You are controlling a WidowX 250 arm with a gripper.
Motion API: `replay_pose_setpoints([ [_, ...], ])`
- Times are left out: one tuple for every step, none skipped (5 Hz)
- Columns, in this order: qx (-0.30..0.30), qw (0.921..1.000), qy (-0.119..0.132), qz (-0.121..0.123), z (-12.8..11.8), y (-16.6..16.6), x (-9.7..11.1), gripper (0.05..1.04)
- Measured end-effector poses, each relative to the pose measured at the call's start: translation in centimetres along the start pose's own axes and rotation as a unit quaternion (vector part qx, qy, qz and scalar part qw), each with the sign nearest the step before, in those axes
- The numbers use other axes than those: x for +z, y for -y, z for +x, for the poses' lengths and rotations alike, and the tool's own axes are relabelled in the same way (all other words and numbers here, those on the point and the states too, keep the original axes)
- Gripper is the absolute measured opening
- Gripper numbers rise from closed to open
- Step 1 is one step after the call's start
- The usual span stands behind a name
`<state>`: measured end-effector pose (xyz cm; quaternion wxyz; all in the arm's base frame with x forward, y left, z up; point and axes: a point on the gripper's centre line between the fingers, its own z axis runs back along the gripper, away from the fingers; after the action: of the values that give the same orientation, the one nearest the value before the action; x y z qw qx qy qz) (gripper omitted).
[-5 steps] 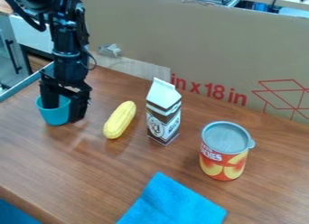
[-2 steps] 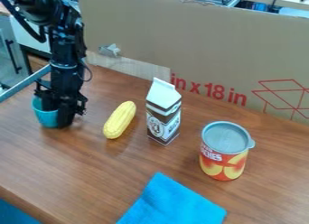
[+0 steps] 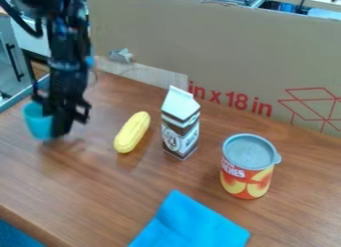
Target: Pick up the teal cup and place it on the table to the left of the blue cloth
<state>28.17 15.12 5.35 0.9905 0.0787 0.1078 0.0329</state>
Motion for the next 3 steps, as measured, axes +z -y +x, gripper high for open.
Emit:
replay_pose_setpoints([
  [-0.027, 0.9991, 0.0, 0.033, -1.3, 4.2, 4.8, 0.12],
  [-0.074, 0.9961, -0.045, 0.019, -4.3, 9.7, 2.6, 0.12],
  [-0.128, 0.9888, -0.076, -0.001, -5.6, 14.5, 0.1, 0.12],
])
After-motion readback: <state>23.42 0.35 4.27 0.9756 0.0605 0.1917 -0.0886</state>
